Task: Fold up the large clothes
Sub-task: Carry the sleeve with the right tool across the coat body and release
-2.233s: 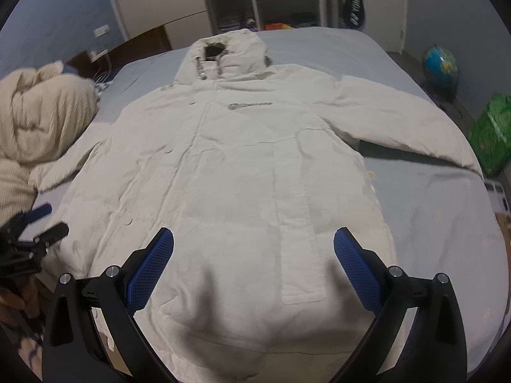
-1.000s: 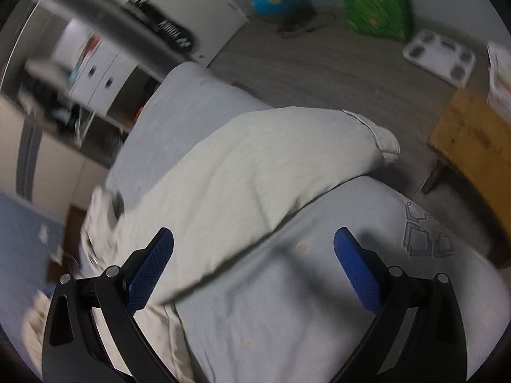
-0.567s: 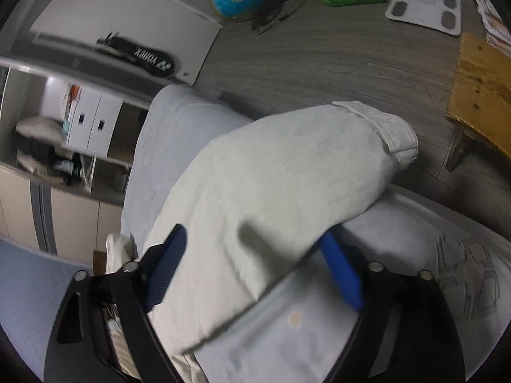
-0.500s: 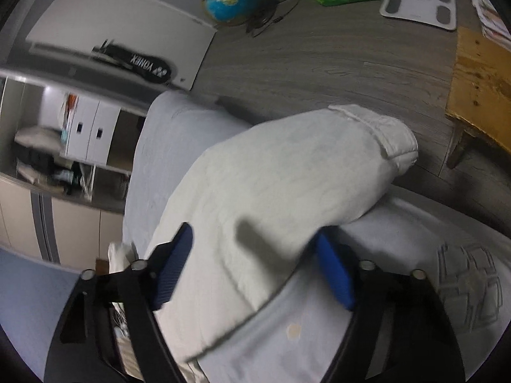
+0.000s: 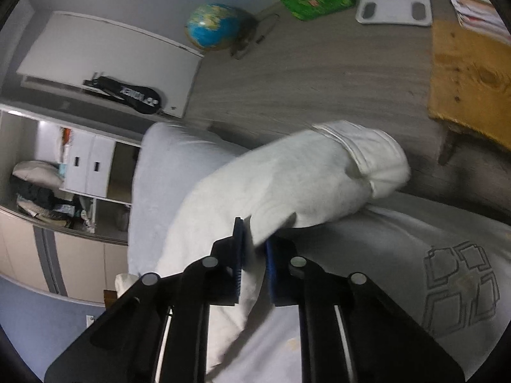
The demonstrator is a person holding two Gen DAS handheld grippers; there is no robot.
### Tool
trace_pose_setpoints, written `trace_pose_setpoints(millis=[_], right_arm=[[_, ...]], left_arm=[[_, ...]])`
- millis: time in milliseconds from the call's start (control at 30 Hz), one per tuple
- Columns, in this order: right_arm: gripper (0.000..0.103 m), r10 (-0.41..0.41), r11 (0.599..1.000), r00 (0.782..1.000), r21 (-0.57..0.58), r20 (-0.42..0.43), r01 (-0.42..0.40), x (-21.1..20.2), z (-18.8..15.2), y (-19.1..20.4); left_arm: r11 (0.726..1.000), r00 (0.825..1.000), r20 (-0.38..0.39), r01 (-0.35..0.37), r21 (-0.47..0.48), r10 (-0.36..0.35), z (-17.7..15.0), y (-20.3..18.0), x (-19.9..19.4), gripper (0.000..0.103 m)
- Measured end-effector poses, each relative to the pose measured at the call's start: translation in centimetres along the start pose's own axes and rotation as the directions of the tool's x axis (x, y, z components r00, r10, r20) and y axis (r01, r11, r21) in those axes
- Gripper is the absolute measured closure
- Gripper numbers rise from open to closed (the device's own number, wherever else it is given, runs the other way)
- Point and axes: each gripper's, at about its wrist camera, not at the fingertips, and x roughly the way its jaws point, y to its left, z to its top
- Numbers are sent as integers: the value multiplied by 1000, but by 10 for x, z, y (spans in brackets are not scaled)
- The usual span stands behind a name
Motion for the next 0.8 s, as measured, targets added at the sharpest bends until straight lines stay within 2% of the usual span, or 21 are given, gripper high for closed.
trace_pose_setpoints(millis=[100, 233, 333, 467, 667, 800], right_arm=[[98, 55, 998, 998, -32, 25, -54, -13, -5, 23], [99, 124, 987, 992, -102, 10, -122, -23, -18, 67], [99, 192, 968, 981, -161, -22, -193, -28, -34, 101], [99, 272, 921, 957, -259, -105, -291, -32, -74, 158], [99, 280, 847, 927, -390, -249, -361, -22, -149, 229], [99, 252, 812, 911, -440, -327, -383, -9, -206, 255]], left_arm=[[1000, 1000, 22, 9, -14, -9, 0, 3, -4, 7], [999, 999, 45, 30, -40, -28, 1, 7, -8, 7], [997, 997, 64, 43, -64, -39, 1, 11, -11, 7], [997, 996, 80, 39, -62, -34, 0, 10, -14, 7], [995, 992, 113, 60, -77, -51, -1, 14, -21, 7], [995, 991, 127, 58, -83, -47, -2, 14, -23, 7]])
